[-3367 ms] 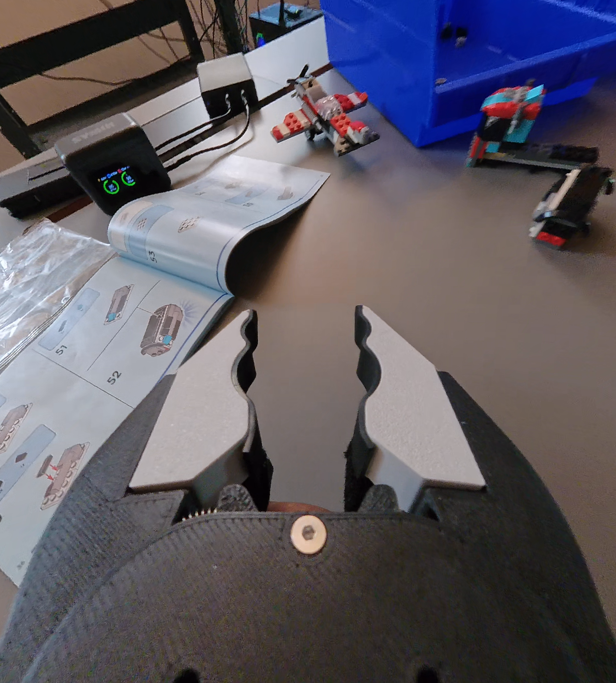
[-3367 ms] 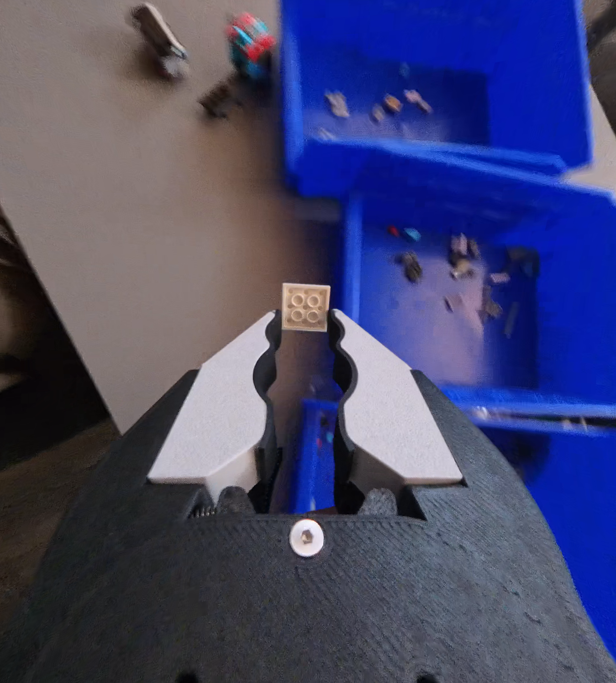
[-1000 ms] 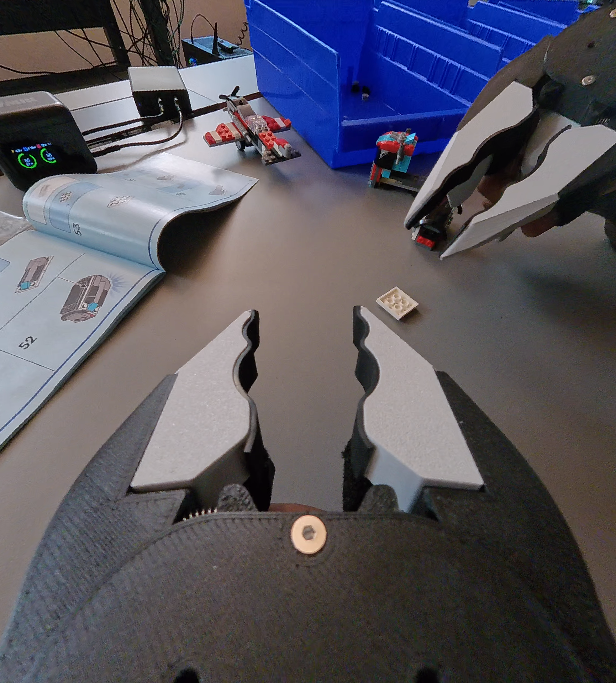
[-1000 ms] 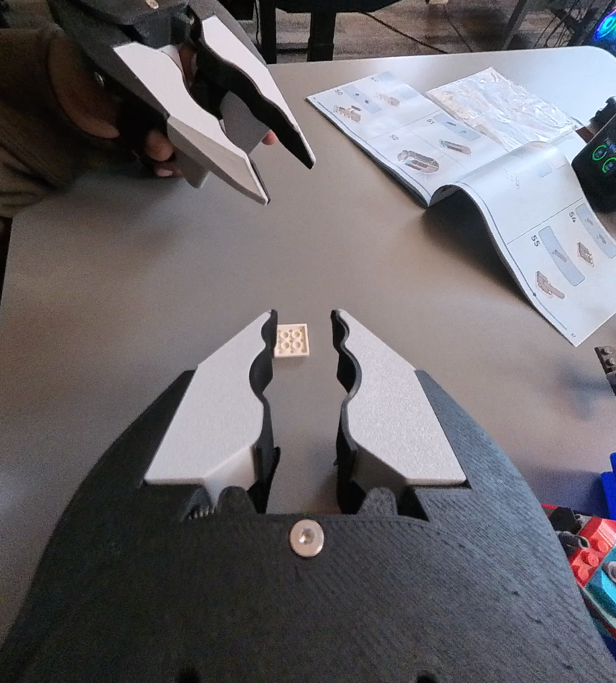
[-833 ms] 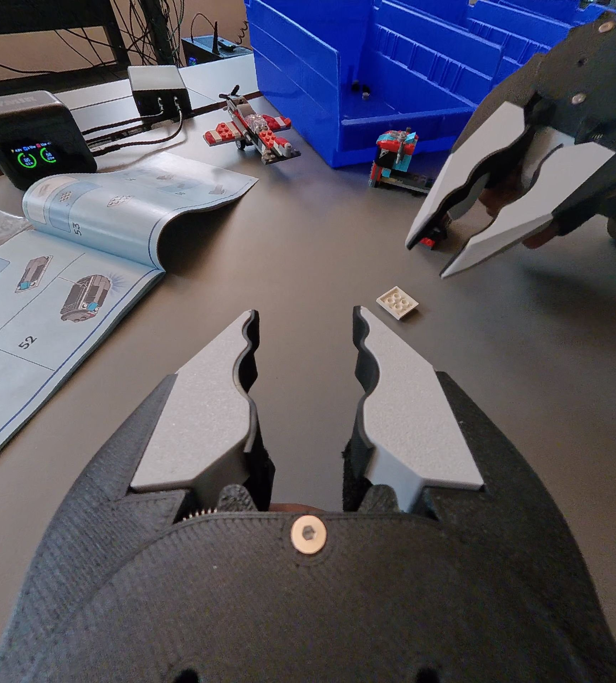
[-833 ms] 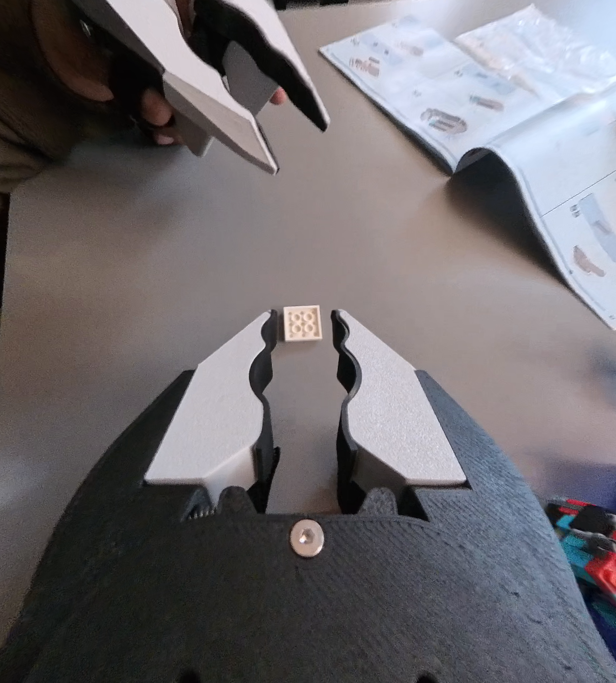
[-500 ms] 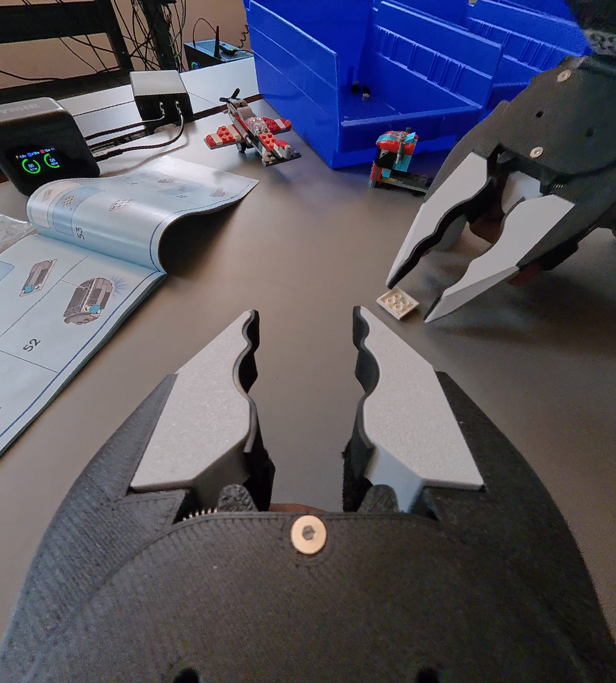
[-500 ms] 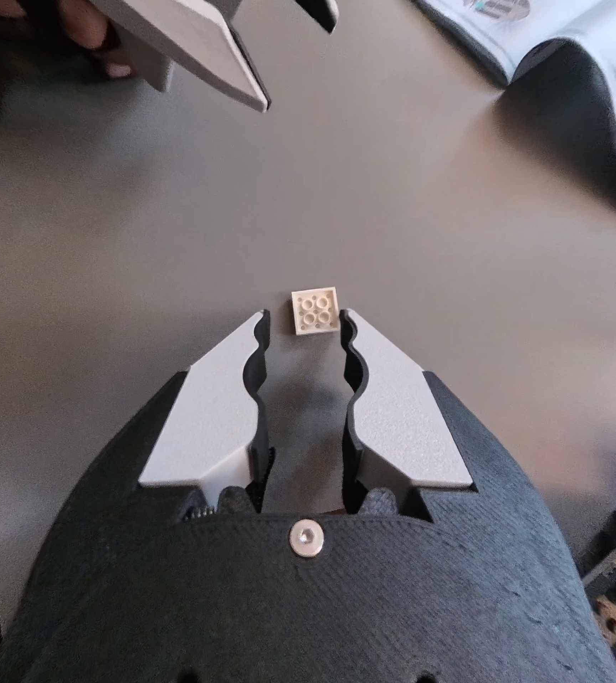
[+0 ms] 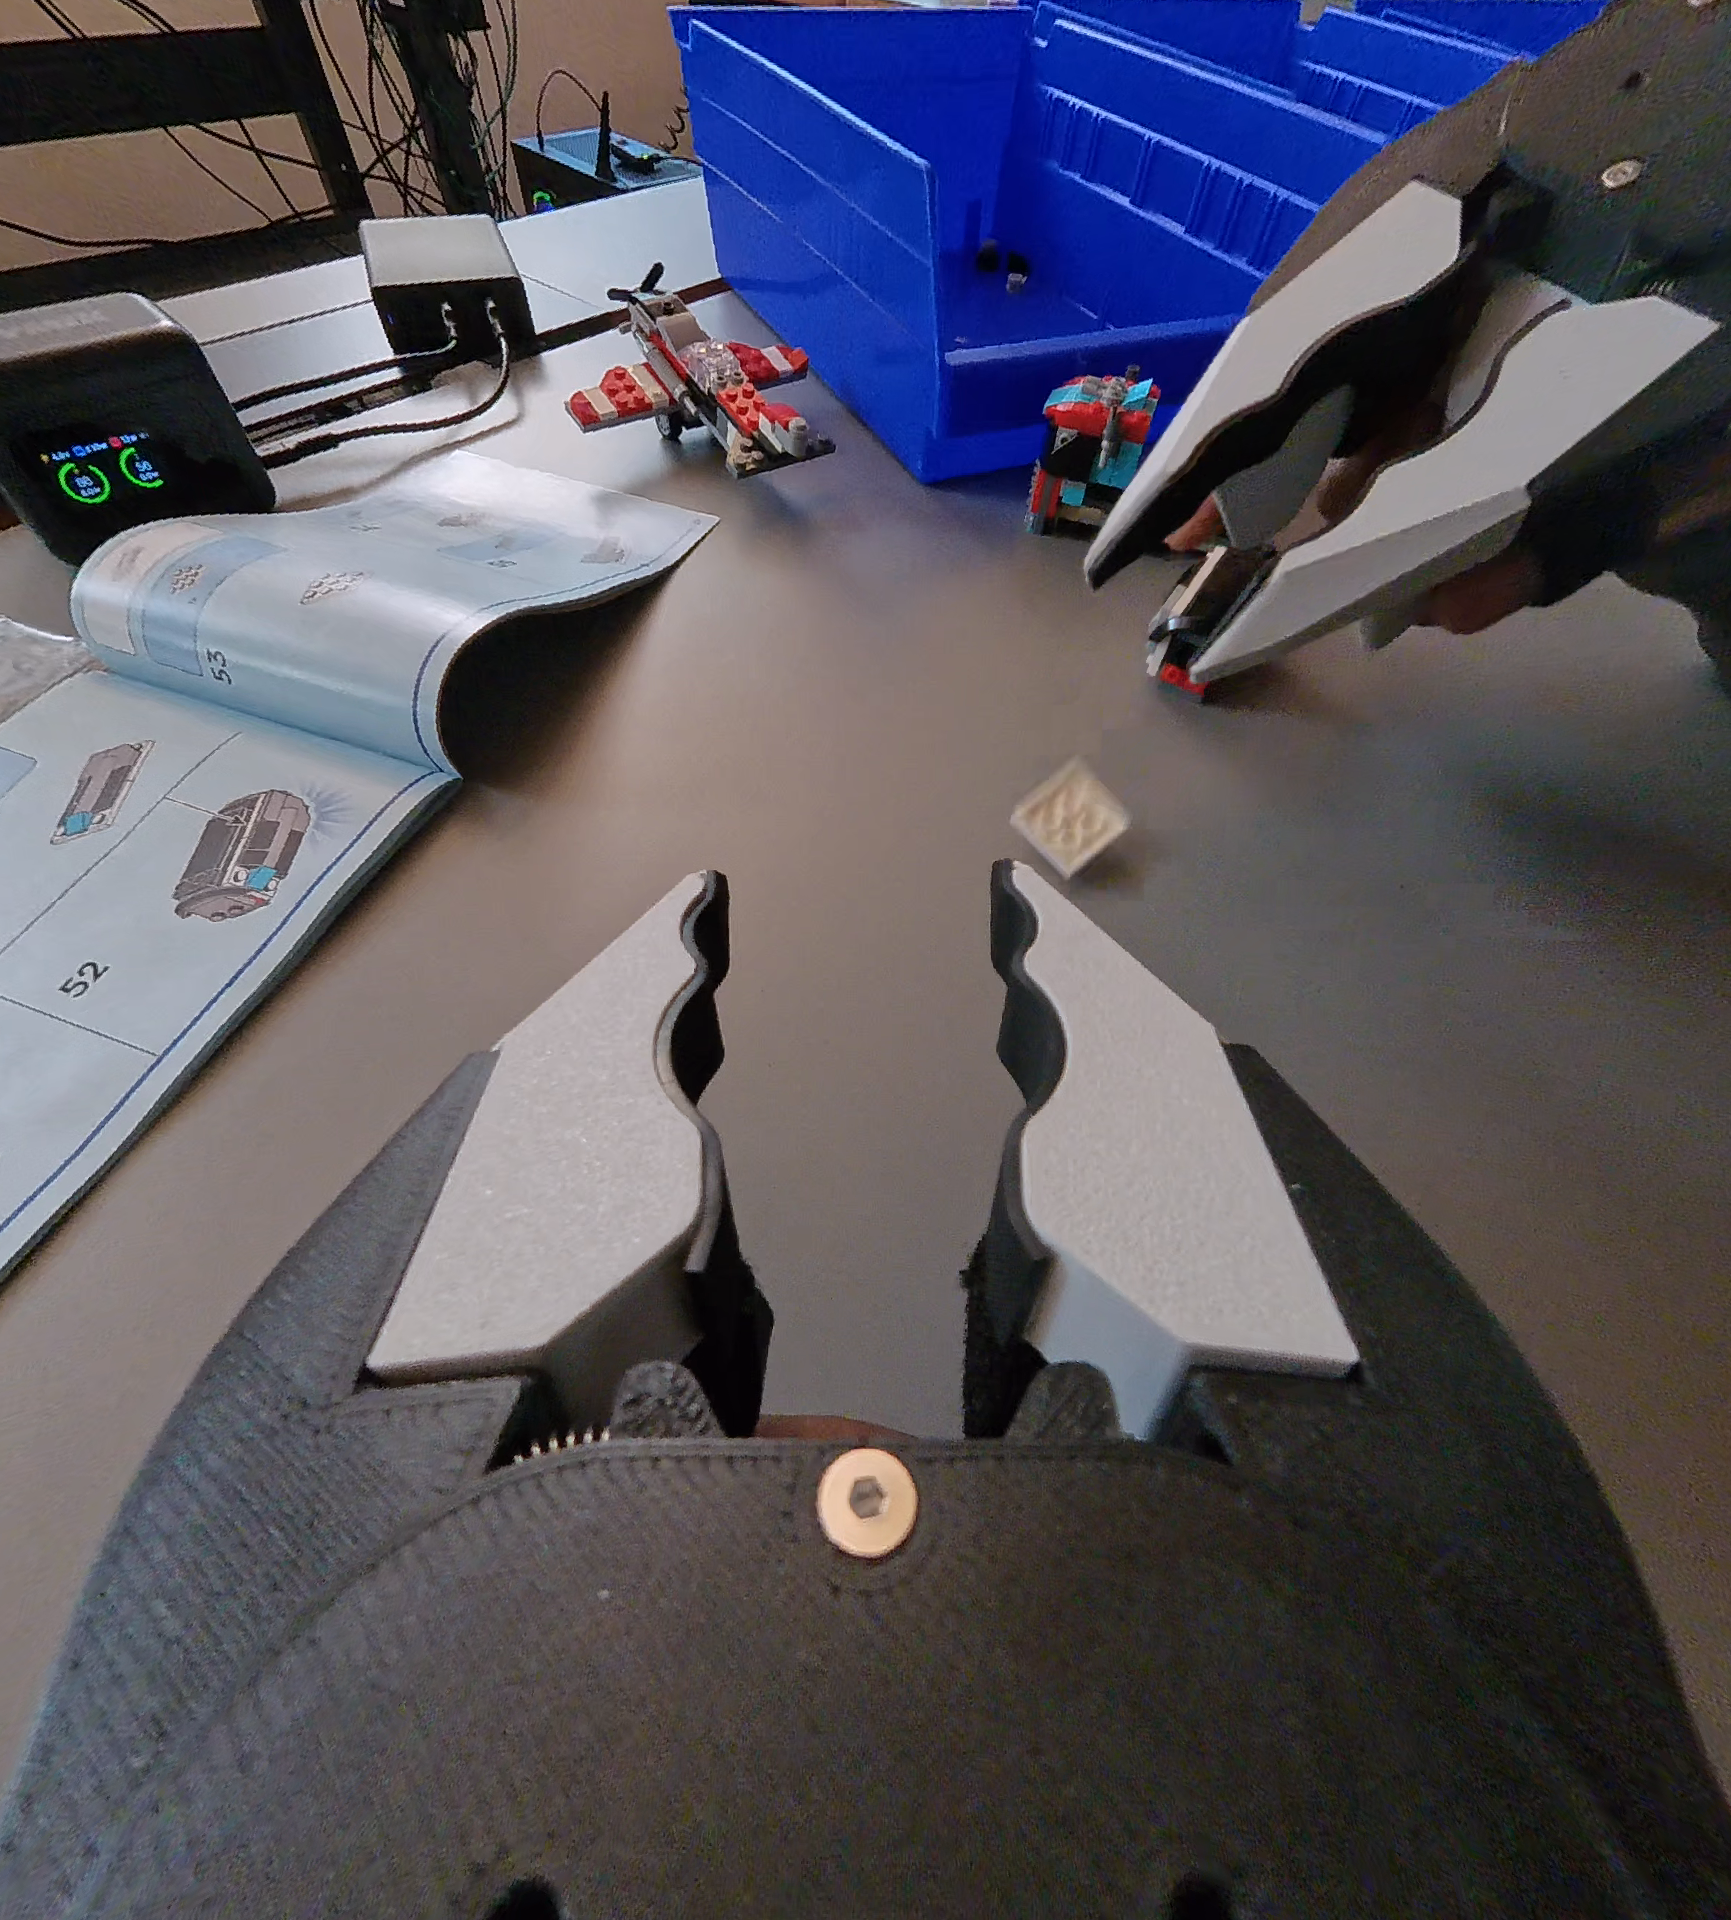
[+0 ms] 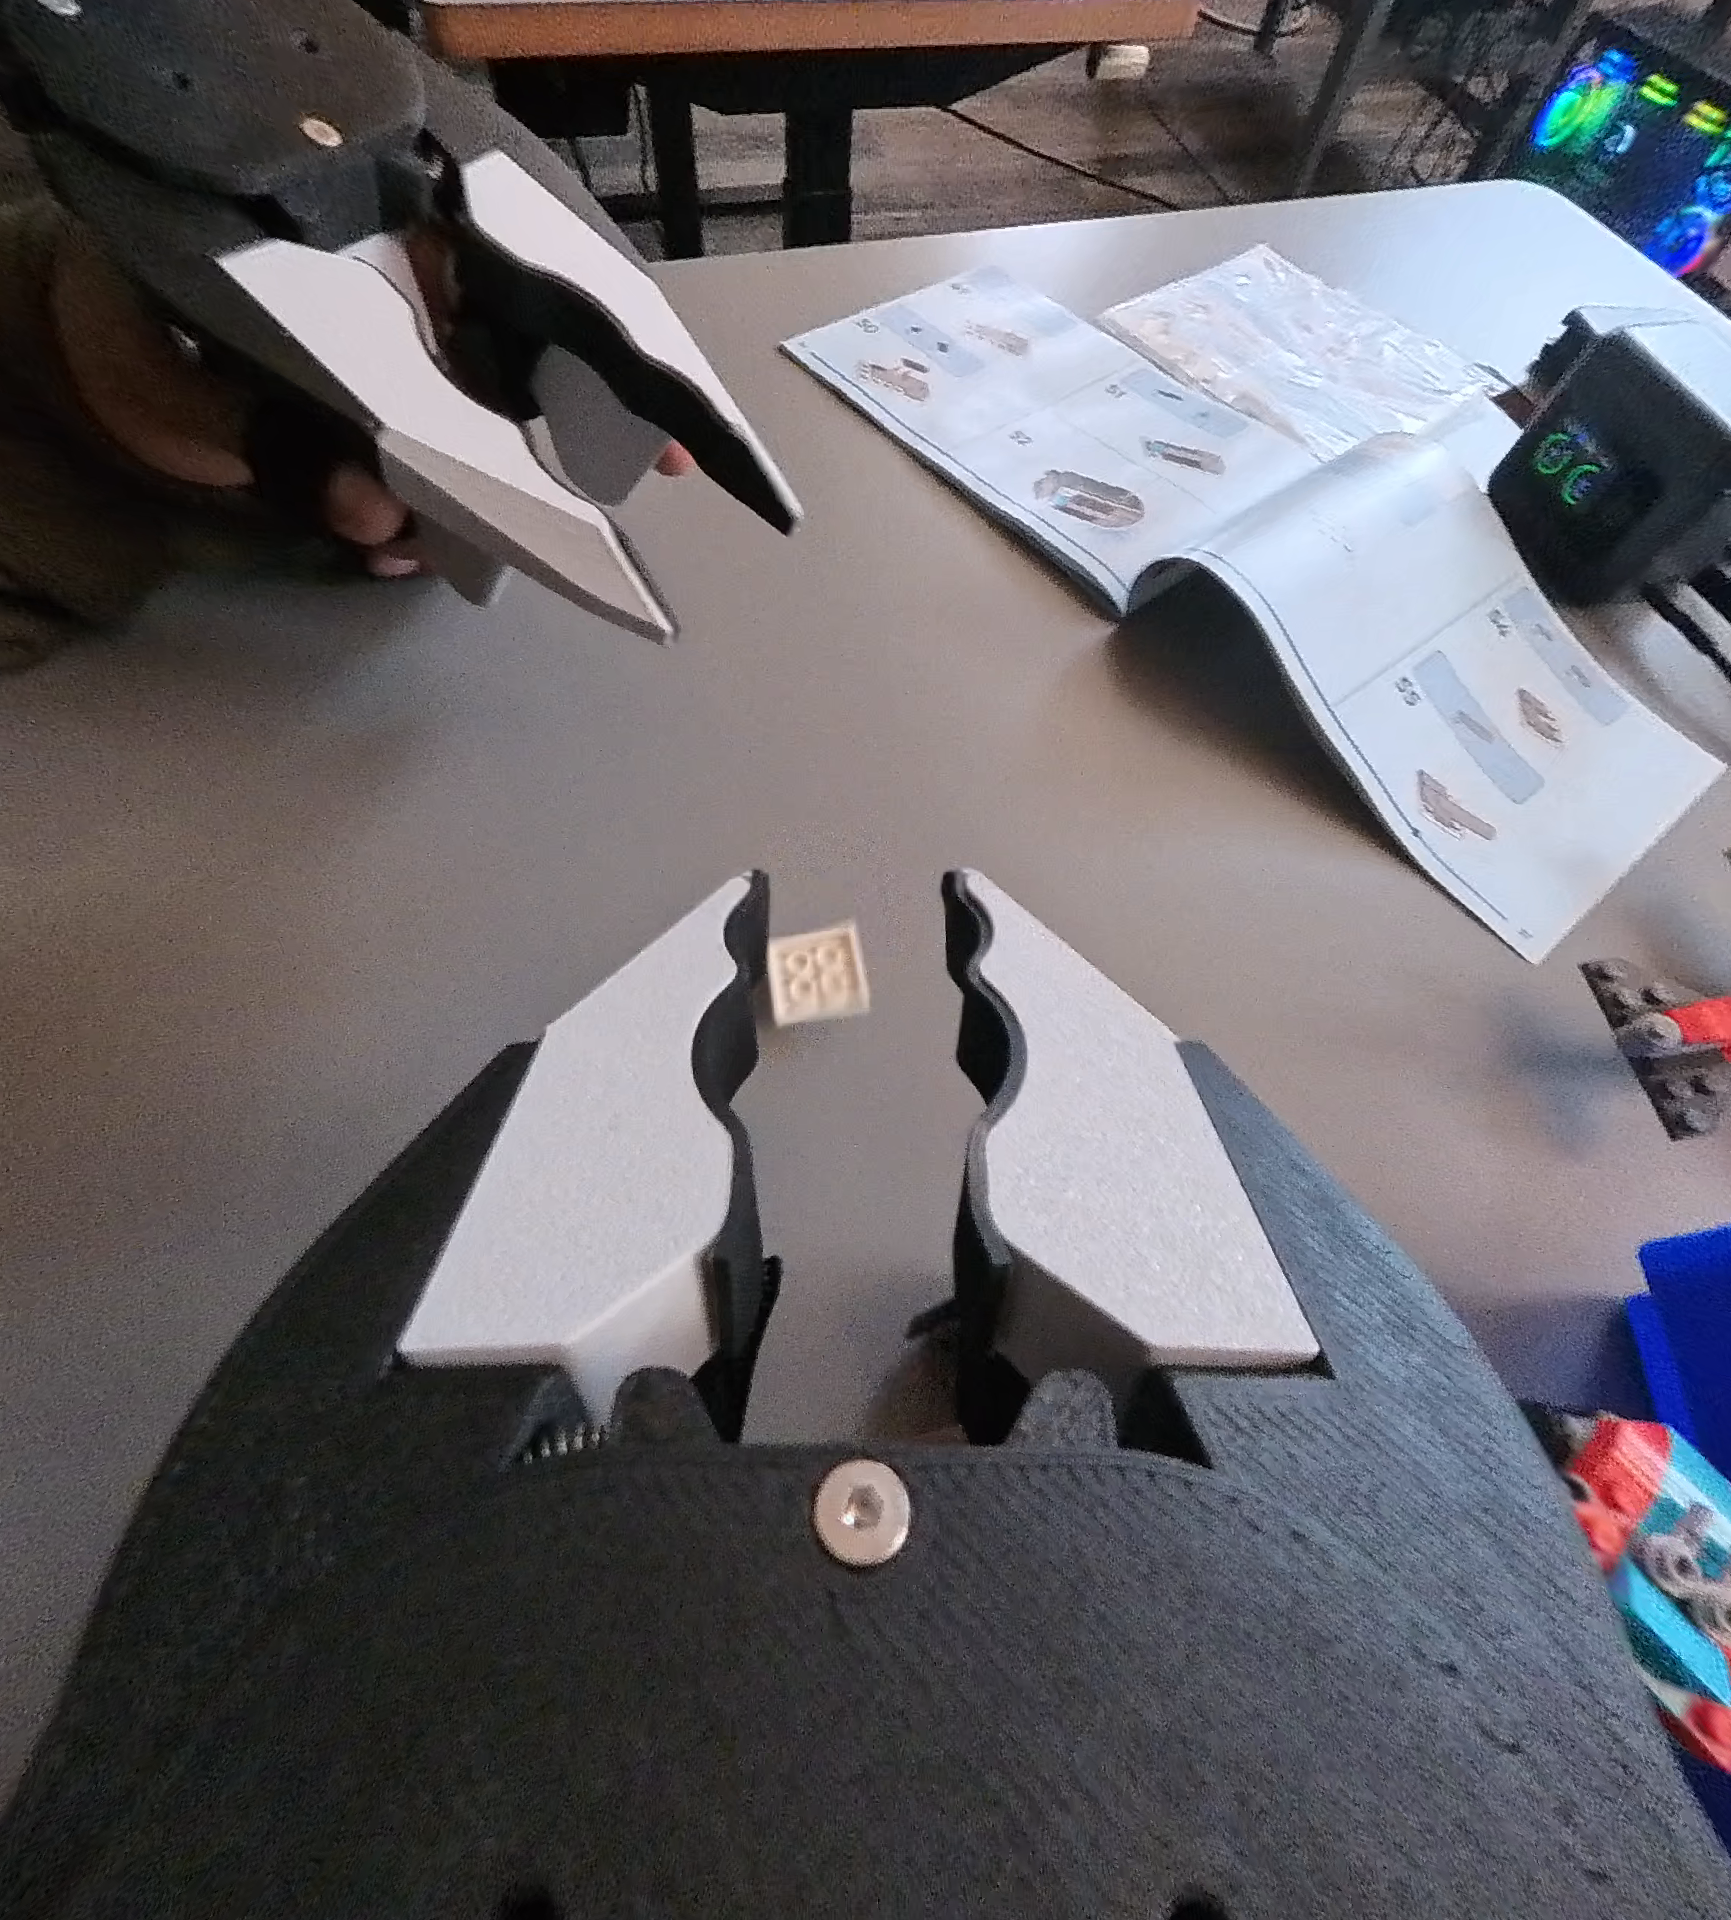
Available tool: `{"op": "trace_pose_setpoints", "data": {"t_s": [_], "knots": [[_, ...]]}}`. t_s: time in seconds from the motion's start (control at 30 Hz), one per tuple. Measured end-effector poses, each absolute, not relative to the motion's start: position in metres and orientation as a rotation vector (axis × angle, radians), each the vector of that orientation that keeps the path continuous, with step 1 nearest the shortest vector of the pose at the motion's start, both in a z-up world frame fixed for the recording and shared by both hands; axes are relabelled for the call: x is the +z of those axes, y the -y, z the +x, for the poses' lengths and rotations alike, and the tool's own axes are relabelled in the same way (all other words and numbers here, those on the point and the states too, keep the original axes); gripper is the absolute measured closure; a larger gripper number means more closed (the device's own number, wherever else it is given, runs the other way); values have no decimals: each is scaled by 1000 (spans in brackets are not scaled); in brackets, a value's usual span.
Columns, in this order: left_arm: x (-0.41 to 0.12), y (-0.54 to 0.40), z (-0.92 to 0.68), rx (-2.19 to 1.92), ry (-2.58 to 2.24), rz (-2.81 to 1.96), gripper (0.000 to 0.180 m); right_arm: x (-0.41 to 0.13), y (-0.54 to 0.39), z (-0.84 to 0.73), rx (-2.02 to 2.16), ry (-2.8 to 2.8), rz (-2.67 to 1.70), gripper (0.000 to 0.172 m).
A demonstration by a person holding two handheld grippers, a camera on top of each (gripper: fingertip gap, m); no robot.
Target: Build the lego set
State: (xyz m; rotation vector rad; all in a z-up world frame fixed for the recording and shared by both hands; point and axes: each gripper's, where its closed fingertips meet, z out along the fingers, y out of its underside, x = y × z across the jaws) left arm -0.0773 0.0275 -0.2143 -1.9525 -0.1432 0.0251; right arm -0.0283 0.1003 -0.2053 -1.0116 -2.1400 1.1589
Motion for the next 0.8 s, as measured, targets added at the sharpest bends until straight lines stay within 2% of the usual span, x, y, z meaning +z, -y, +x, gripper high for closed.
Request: {"op": "trace_pose_setpoints", "data": {"t_s": [0.67, 0.73, 0.8], "knots": [[-220, -32, -64, -24, 84, -1993, 129, -268, -90, -21, 842, 2381, -1120, 136], [-222, -34, -59, -33, 58, -2006, 129, -268, -90, -22, 835, 2370, -1142, 141], [-223, -36, -53, -49, 29, -2018, 129, -267, -93, -24, 827, 2354, -1159, 153]]}}
